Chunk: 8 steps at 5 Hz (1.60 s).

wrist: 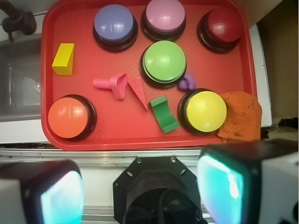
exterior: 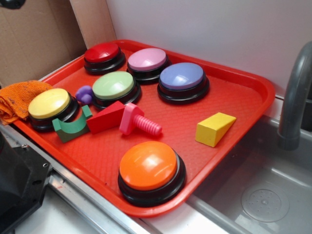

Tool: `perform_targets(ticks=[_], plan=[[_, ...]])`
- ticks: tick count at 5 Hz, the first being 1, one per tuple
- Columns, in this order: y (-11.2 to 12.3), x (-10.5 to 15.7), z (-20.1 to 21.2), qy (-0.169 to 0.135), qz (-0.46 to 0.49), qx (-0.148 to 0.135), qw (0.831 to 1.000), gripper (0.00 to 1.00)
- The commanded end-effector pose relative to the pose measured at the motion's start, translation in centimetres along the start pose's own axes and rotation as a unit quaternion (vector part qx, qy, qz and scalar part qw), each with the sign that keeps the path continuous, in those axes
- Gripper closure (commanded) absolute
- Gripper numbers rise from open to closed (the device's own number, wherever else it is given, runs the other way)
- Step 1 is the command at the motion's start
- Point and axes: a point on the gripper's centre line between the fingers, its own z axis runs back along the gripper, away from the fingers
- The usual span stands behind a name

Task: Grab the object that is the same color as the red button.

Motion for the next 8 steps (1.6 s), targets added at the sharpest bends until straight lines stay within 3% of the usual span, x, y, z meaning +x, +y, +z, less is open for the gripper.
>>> perform_targets(ticks=[1,2,3,4,6,8], plan=[[0.0,0.0,0.0,0.0,0.0,0.0,1.0,0.0],[0.0,1.0,-1.0,-0.017,-0.034,0.011,0.999,0.0],[0.5,2.1,-2.5,-0.024,-0.061,0.005,0.998,0.0],[1.0,3.3,-5.0,-0.023,-0.079,0.005,0.997,0.0],[1.4,5.2,-10.3,-0.053,-0.135,0.014,0.989,0.0],[0.8,5.6,-14.8,-0.035,-0.117,0.049,0.991,0.0]])
